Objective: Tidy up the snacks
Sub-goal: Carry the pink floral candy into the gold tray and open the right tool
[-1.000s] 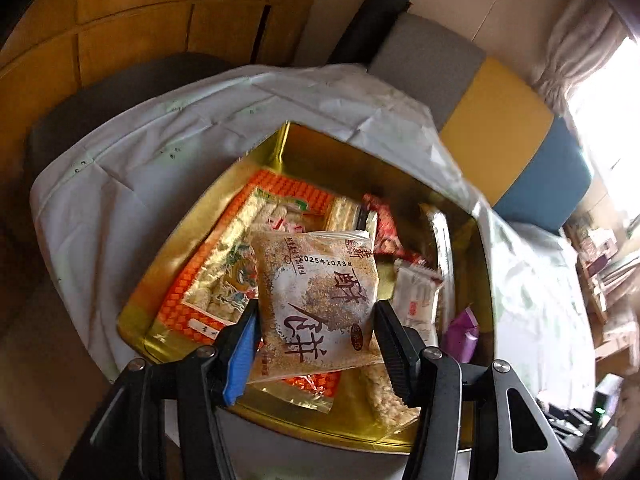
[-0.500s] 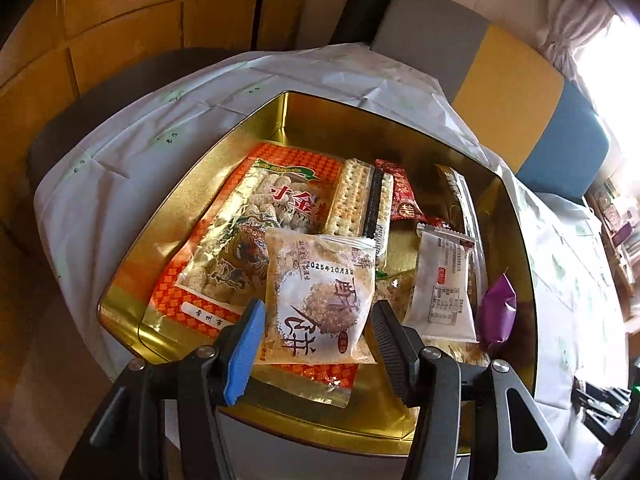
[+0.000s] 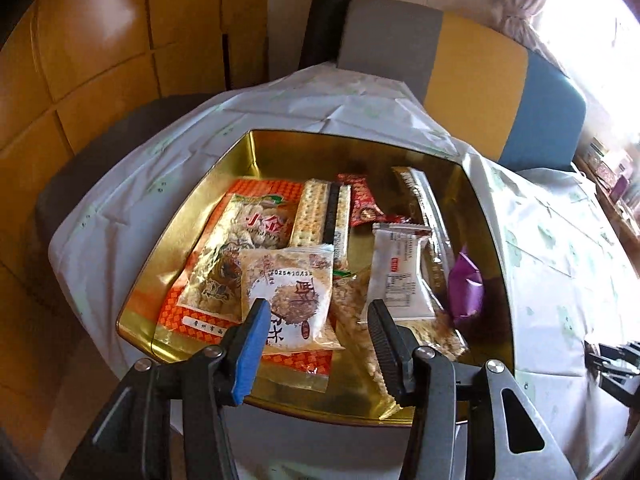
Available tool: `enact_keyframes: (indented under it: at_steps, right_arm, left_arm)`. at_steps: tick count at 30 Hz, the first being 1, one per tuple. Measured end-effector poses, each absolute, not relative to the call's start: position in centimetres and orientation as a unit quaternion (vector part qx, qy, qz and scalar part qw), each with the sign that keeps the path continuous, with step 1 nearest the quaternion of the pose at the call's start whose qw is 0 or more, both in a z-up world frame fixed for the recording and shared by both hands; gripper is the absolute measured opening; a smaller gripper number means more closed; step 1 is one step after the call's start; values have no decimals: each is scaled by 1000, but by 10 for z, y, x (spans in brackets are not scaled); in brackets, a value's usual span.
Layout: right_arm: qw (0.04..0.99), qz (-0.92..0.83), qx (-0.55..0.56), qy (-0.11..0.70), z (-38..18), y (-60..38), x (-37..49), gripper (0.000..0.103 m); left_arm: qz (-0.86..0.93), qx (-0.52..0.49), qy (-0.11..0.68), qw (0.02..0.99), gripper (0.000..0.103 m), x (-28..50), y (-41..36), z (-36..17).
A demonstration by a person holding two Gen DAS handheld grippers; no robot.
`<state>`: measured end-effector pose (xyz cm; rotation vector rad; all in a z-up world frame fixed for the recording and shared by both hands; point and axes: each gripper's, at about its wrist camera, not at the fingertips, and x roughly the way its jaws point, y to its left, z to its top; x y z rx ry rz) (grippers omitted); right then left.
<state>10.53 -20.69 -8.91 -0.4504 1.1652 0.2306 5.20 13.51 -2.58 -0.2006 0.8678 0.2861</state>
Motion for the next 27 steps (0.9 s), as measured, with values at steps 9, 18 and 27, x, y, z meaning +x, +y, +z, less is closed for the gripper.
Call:
enact_keyframes:
  at_steps: [9, 18, 27]
  right_arm:
    - [805, 107, -212, 543, -89, -207, 105, 27]
    - [806, 109, -212, 542, -88, -207, 104, 23]
    - [804, 100, -197, 552, -88, -209, 108, 23]
  left_arm:
    - [135, -77, 407, 900, 51, 44, 127, -18]
    - [132, -77, 405, 901, 51, 39, 126, -20]
    - [142, -88, 402, 900, 51, 36, 137, -21]
